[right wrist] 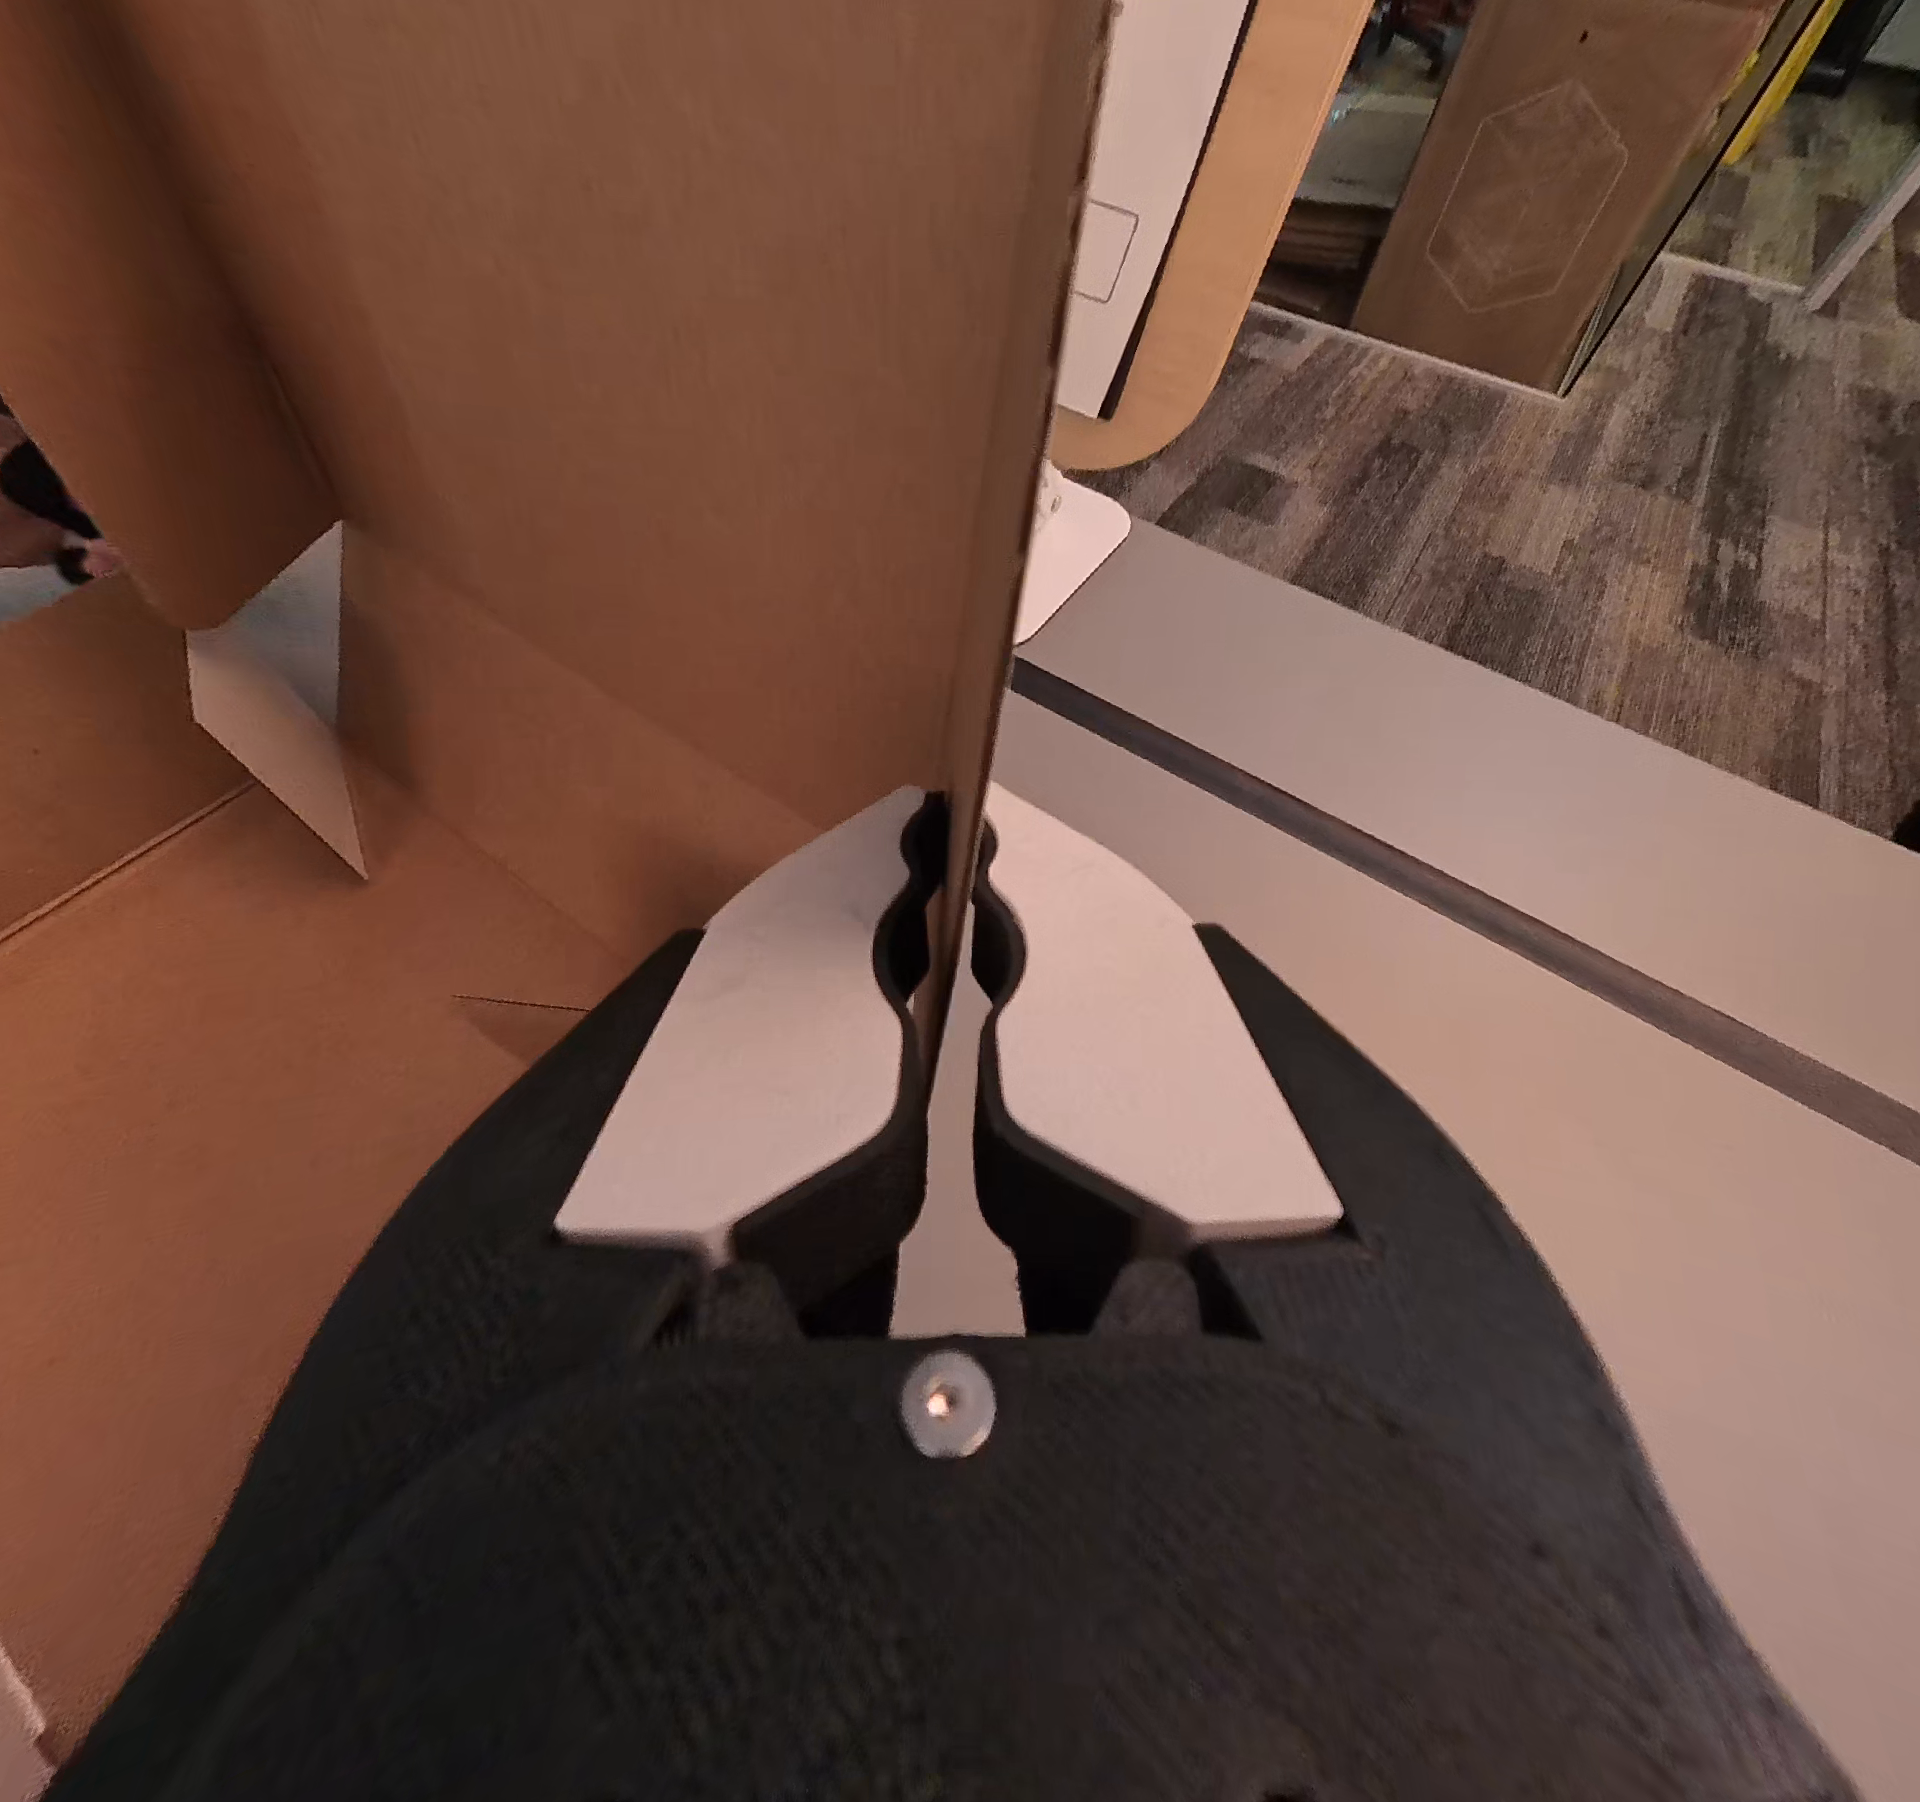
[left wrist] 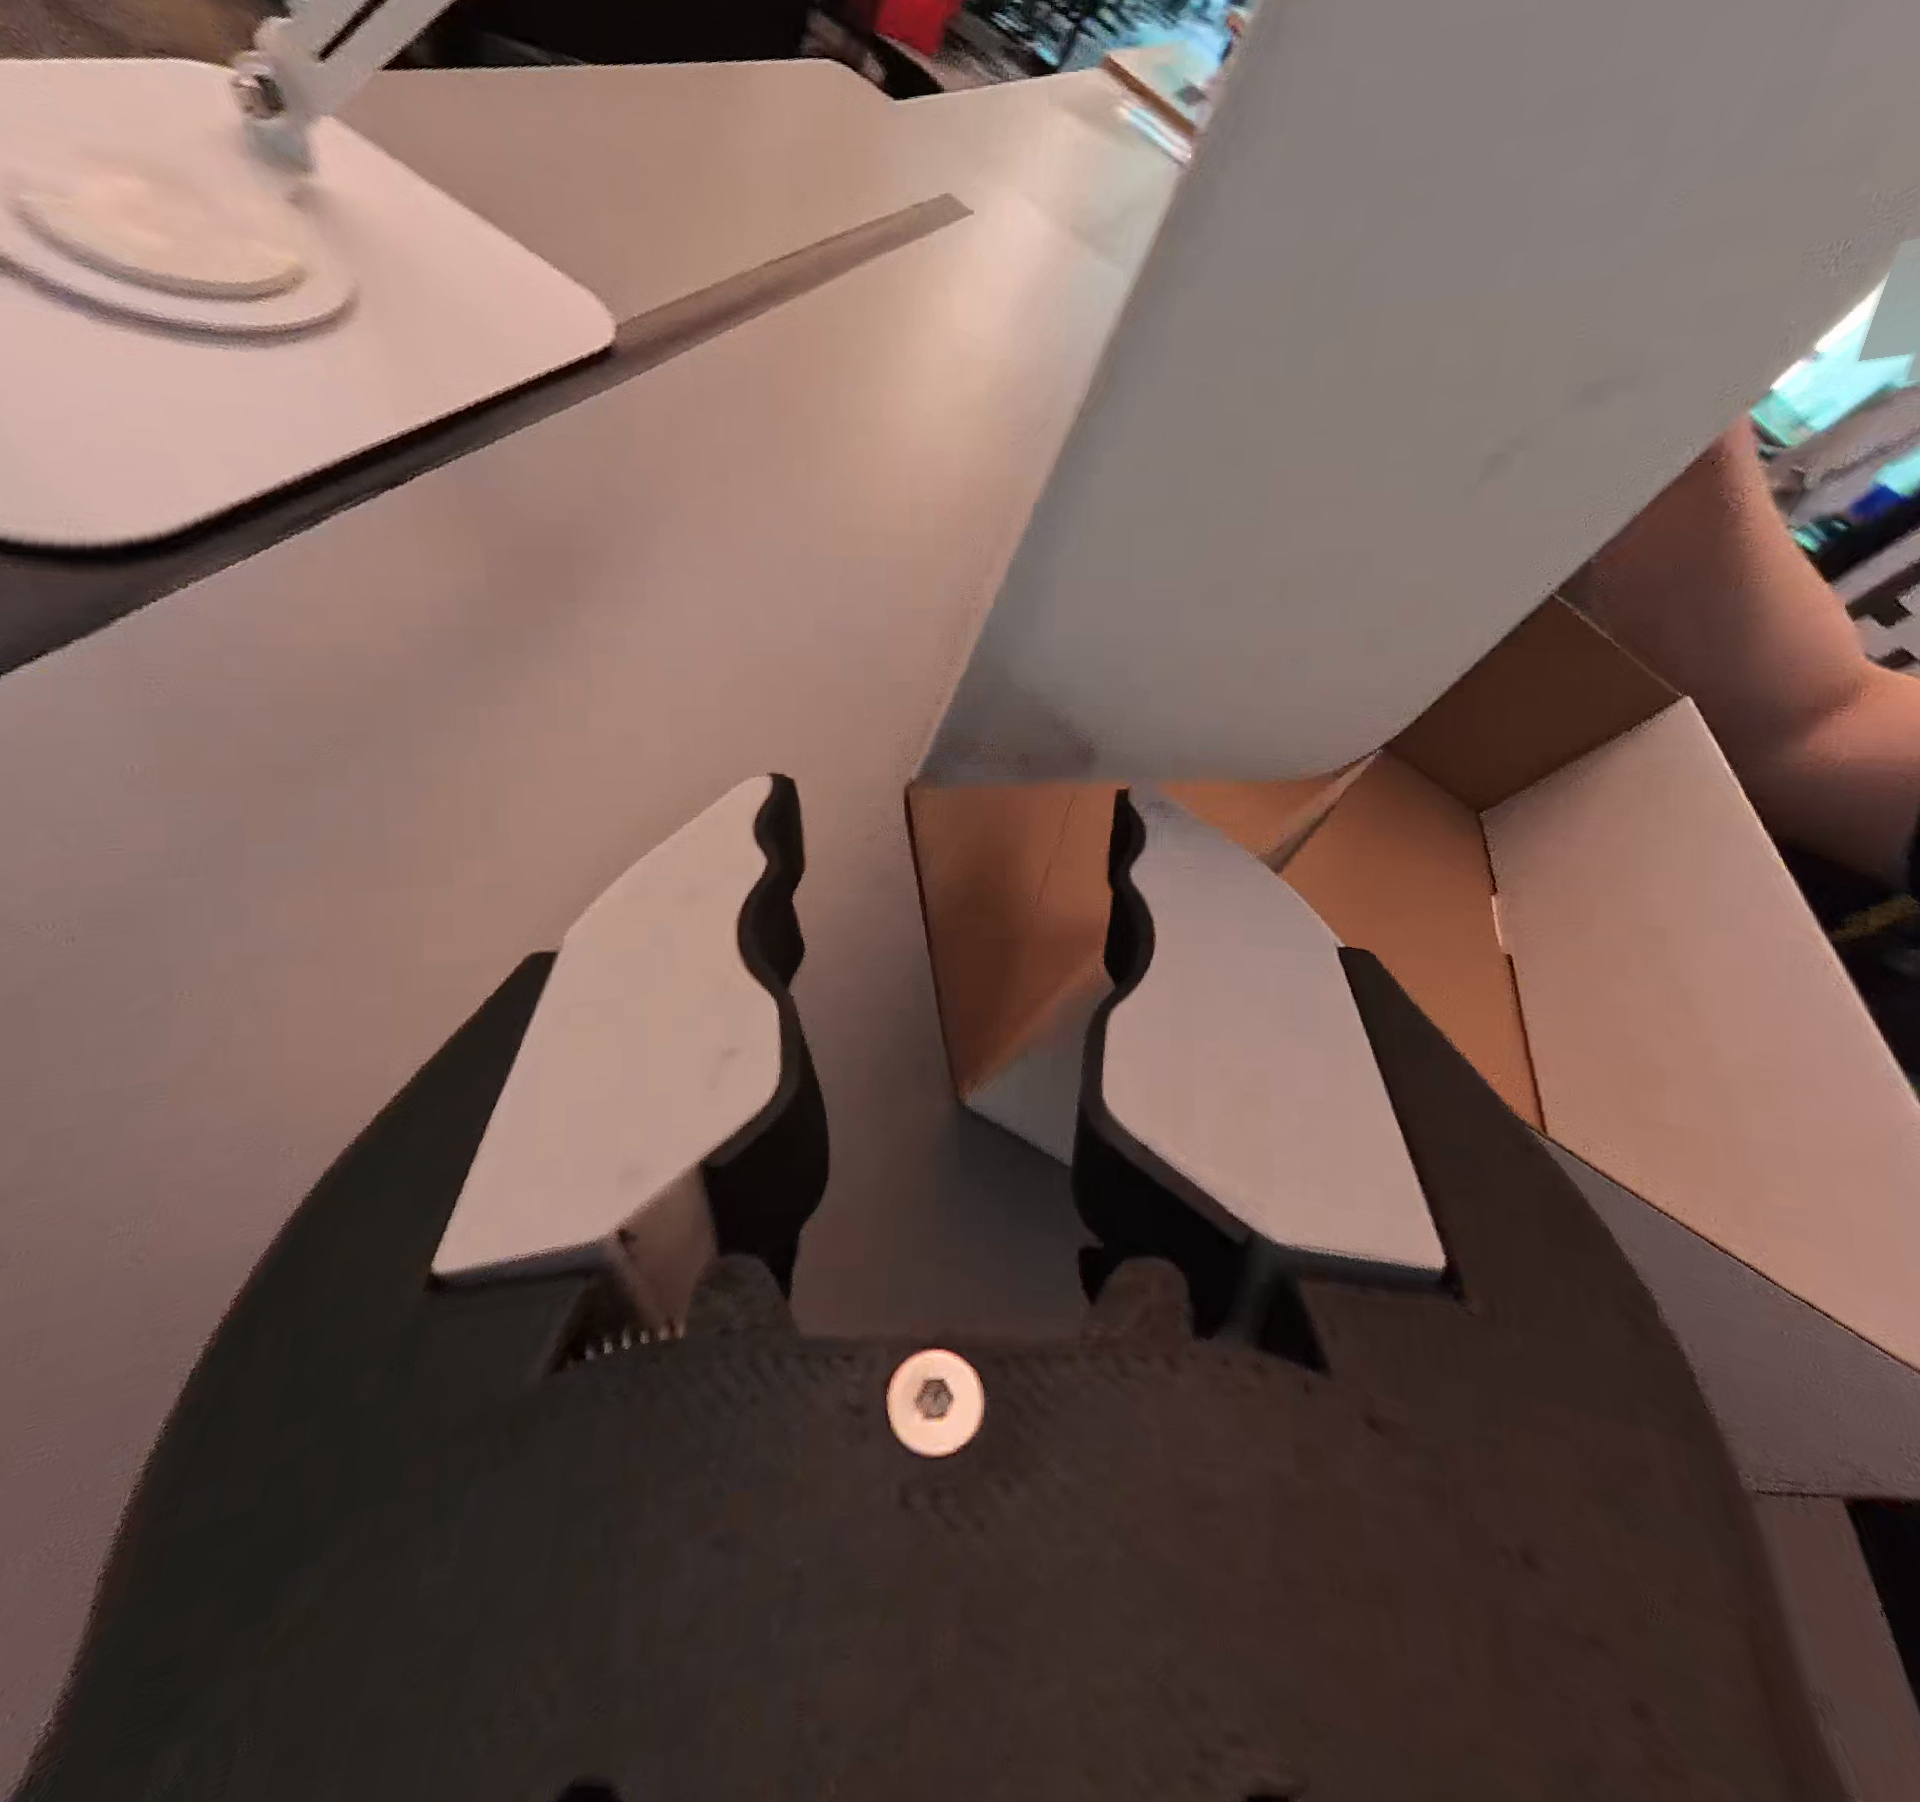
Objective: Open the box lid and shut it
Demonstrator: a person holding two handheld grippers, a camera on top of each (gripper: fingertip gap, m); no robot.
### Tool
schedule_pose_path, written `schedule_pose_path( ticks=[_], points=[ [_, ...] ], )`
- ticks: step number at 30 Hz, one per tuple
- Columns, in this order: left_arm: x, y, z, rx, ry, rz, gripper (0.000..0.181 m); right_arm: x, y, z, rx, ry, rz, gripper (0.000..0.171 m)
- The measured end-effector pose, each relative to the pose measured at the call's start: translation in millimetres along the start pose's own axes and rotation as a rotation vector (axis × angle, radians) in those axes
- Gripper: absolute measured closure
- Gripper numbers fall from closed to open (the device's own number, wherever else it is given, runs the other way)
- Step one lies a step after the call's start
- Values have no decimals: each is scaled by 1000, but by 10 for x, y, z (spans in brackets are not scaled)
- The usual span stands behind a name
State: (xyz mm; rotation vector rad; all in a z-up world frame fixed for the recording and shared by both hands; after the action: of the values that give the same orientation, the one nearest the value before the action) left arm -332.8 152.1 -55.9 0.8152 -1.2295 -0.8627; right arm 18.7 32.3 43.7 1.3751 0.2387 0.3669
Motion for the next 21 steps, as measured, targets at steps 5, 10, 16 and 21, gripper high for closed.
schedule_pose_path(
  ticks=[5, 10, 16, 21],
  points=[
    [-40, -59, -208, -77, -127, -24, 132, 13, -31, -15, 14, -11, 10, 168],
    [-51, -272, -271, -172, -217, 4, 140, 14, -19, -28, 31, -9, 15, 168],
    [2, -236, -435, -114, -296, 8, 178, -6, -36, -62, 27, -16, 44, 167],
    [93, -230, -434, -88, -289, -187, 179, 65, 60, -3, 53, -133, 73, 124]
  ],
)
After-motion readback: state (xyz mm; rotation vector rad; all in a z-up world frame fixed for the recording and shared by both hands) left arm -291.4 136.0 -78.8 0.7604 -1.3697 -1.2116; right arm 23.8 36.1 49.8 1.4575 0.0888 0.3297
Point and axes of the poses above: each gripper's, where its closed fingertips meet, z back along the fingers, y out of its top, x = y × z across the jaws, the point moved 4 cm from there along z, back along the fingers, and after that the axes turned 11 degrees about x, right-handed, at the moved point
